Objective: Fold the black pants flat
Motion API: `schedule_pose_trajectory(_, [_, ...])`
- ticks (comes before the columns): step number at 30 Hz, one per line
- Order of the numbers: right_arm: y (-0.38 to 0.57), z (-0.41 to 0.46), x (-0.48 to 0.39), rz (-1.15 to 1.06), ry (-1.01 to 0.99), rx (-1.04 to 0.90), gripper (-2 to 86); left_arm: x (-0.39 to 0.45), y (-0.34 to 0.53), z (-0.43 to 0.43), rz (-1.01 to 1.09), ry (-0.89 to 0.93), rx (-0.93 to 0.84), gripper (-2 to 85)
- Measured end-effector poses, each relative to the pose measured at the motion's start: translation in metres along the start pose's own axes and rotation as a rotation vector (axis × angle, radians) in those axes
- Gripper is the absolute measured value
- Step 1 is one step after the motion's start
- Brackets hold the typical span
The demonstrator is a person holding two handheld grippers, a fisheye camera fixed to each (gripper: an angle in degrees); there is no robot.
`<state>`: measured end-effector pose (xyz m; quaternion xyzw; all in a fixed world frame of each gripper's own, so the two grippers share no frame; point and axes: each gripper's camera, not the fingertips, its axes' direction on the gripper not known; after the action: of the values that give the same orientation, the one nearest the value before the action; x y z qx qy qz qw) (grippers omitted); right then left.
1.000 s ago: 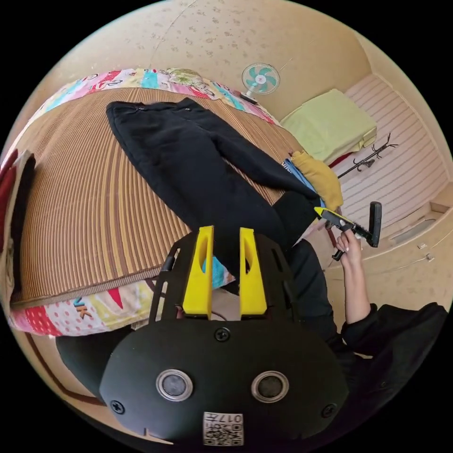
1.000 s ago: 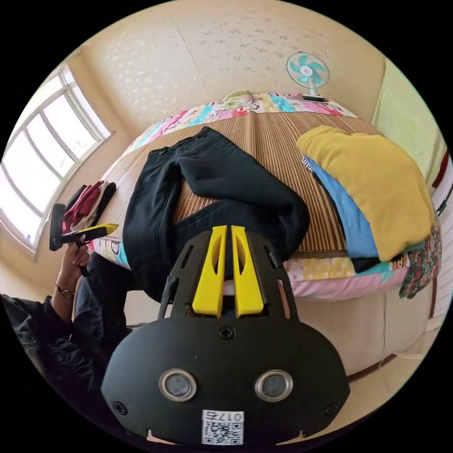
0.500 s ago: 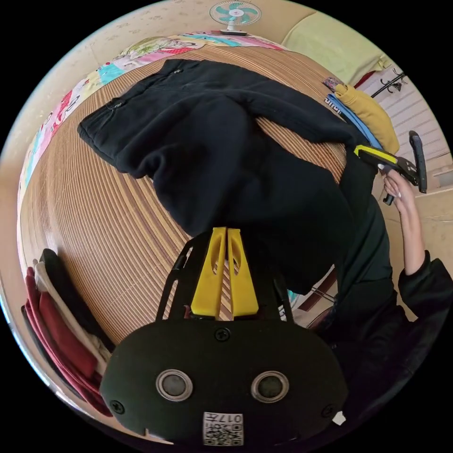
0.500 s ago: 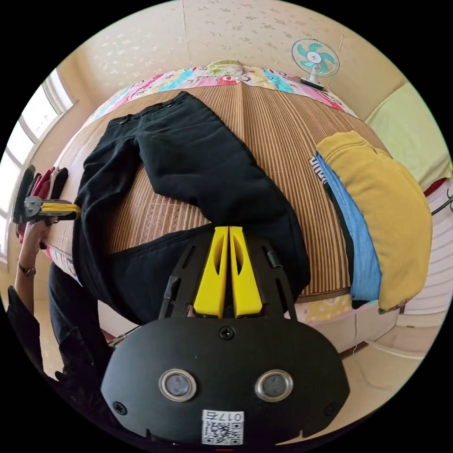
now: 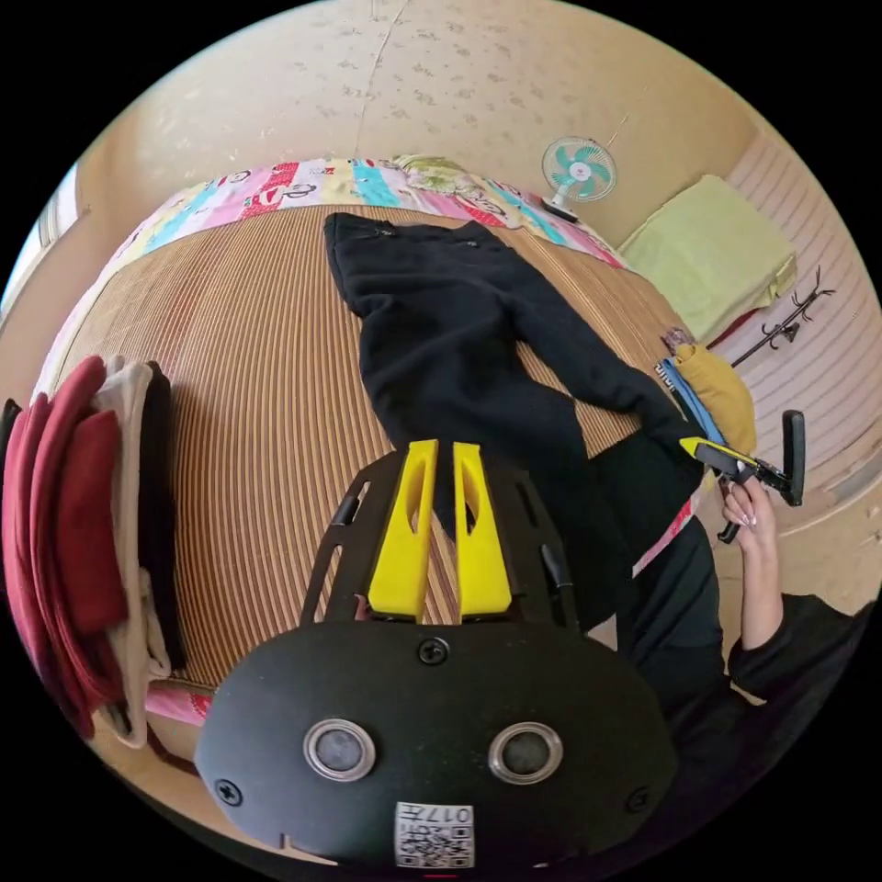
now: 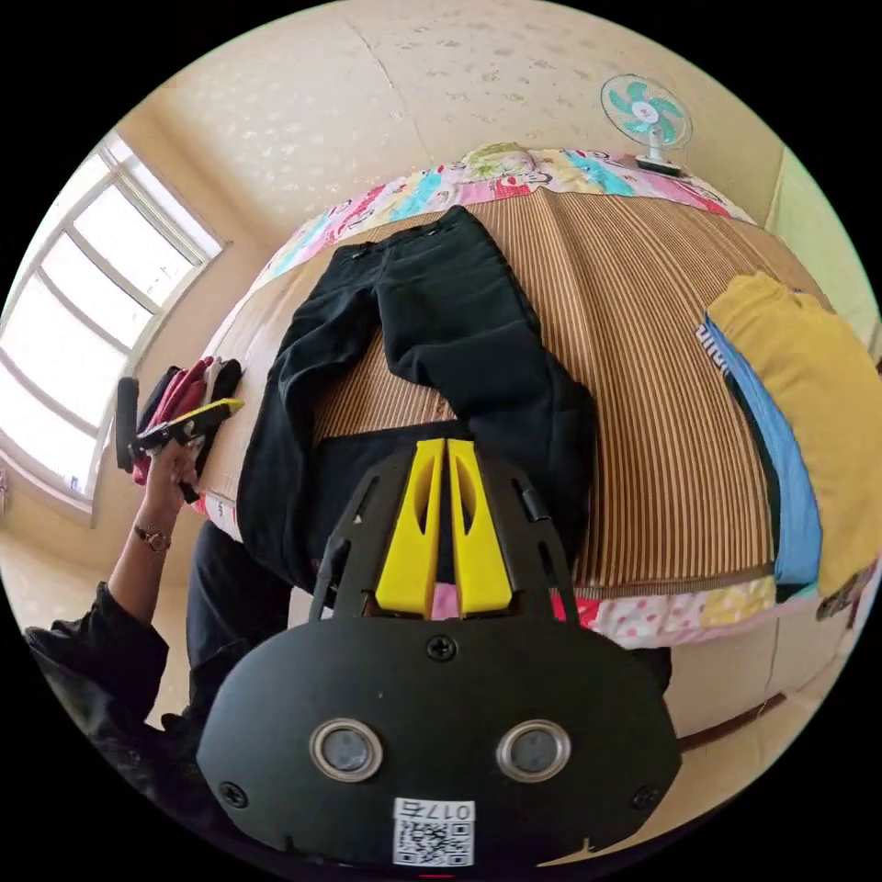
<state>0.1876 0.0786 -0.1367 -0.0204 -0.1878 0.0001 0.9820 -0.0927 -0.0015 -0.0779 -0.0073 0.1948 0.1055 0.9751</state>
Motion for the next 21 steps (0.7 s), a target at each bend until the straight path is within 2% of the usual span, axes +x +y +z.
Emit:
schedule_pose_trajectory(2, [0.047,-0.005,0.031,0.109,-0.106,-0.016,6.1,0.017,0.075,-0.031,0.01,0.021,0.115,4.7])
schedule_pose_trajectory(5, [0.072,0.018,0.055,0.182,-0.21,-0.091,9.4,0.045,0.156,-0.065,-0.007,-0.049,0.312,4.7])
schedule_pose_trajectory(6, [0.072,0.025,0.058,0.192,-0.239,-0.112,10.1,0.051,0.165,-0.069,-0.009,-0.058,0.325,4.7])
schedule_pose_trajectory(9, [0.067,0.035,0.072,0.351,-0.285,-0.062,13.2,0.072,0.188,-0.074,-0.036,-0.055,0.294,4.2])
schedule_pose_trajectory(11, [0.071,0.033,0.089,0.533,-0.395,-0.002,15.0,0.077,0.185,-0.066,-0.103,0.013,0.187,4.4])
schedule_pose_trajectory(14, [0.082,0.025,0.102,0.613,-0.417,0.045,15.7,0.081,0.182,-0.062,-0.083,0.173,0.158,4.9])
schedule_pose_trajectory(19, [0.102,0.027,0.119,0.631,-0.598,0.08,13.3,0.083,0.188,-0.072,-0.077,0.234,0.19,5.0])
schedule_pose_trajectory(21, [0.1,0.035,0.118,0.627,-0.603,0.076,12.9,0.084,0.194,-0.073,-0.086,0.252,0.207,5.0])
